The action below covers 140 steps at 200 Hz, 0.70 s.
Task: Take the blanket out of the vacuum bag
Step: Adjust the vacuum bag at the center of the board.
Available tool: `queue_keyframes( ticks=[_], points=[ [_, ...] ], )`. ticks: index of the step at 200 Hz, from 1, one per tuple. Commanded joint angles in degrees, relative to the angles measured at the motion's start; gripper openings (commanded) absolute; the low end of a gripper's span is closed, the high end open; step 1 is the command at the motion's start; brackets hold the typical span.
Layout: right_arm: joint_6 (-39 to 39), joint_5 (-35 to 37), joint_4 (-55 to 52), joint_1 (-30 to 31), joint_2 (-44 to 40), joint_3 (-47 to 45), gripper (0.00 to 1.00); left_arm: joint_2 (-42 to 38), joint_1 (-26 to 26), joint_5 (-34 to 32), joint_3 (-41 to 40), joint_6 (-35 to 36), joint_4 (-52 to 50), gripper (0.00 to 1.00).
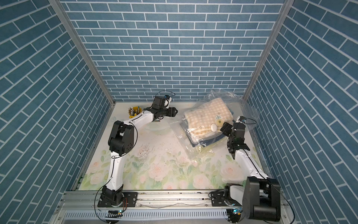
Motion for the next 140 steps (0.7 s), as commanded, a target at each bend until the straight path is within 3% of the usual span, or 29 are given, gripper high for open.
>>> queue_keyframes(
  ticks=[1, 41, 67, 90, 117, 132, 140],
  points=[
    [-0.04, -1.80, -0.58, -0.65, 0.94, -0.66, 0.83, -0.14, -0.15, 5.70, 0.62, 4.33, -4.78, 0.67],
    [0.13, -2.77, 0.21, -0.83, 1.92, -0.98, 0.82, -4.41, -0.22, 11.78, -8.34, 4.23, -0.93, 0.37],
    [0.64, -3.29, 0.82, -0.90, 2.45, -1.20, 0.81, -7.43, -0.33, 13.49, -14.20, 3.85, 2.42, 0.34],
    [0.67, -3.52, 0.47, -0.96, 2.30, -1.24, 0.81, -8.54, -0.40, 13.61, -17.05, 3.74, 2.69, 0.11],
    [0.73, -2.99, 0.17, -1.03, 1.84, -1.16, 0.81, -12.49, -0.47, 13.92, -21.71, 2.46, 6.67, 0.13],
    [0.69, -2.99, -0.13, -1.13, 1.75, -0.99, 0.82, -13.38, -0.64, 13.44, -22.13, 2.62, 6.33, 0.28],
    [0.38, -3.16, -0.07, -1.20, 1.60, -1.03, 0.84, -13.31, -0.73, 13.31, -22.09, 2.88, 5.90, 0.31]
  ],
)
